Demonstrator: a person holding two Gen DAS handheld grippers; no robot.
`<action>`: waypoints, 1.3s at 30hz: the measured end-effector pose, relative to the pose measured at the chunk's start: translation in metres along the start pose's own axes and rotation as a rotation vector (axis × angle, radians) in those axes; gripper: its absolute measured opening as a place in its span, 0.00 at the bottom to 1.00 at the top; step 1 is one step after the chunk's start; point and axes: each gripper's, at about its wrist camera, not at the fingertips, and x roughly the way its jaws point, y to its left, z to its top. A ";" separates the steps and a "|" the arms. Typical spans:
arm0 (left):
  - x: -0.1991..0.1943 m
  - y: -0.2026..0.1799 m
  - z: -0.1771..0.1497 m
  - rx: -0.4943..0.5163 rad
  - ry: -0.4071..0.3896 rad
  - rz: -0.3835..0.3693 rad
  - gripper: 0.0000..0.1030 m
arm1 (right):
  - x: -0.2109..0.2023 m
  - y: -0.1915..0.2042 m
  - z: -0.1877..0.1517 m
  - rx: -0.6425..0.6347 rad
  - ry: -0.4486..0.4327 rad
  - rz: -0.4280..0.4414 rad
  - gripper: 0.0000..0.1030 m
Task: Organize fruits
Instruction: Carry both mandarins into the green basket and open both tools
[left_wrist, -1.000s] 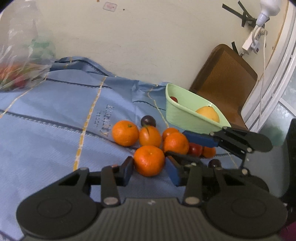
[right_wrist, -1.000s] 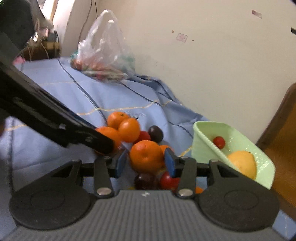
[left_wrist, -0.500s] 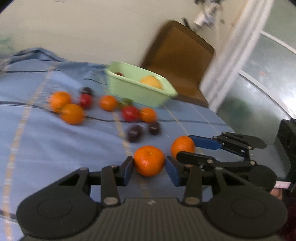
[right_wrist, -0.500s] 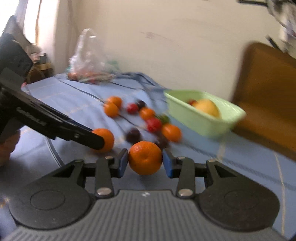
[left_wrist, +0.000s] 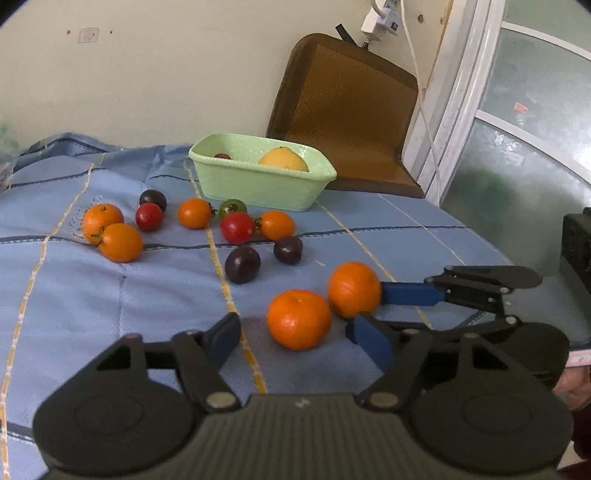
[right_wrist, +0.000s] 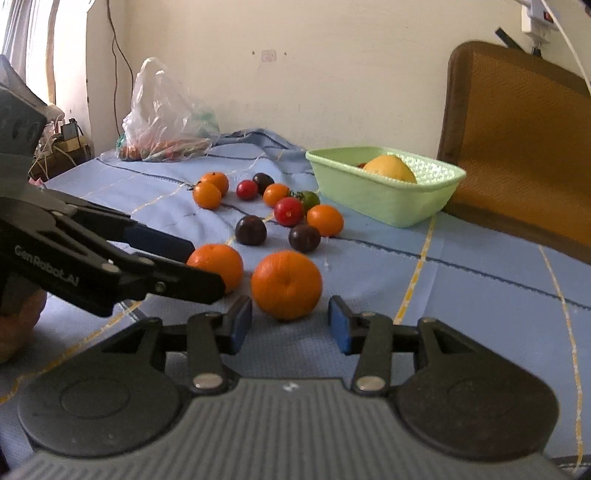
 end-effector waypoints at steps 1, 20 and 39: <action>0.001 0.000 0.000 -0.002 0.003 0.000 0.53 | 0.001 -0.001 0.000 0.004 0.003 0.005 0.47; 0.008 0.007 0.006 -0.039 0.004 -0.048 0.38 | 0.011 -0.010 0.006 0.009 0.008 0.062 0.41; 0.109 0.046 0.155 -0.114 -0.058 0.026 0.38 | 0.066 -0.086 0.078 0.082 -0.198 -0.168 0.40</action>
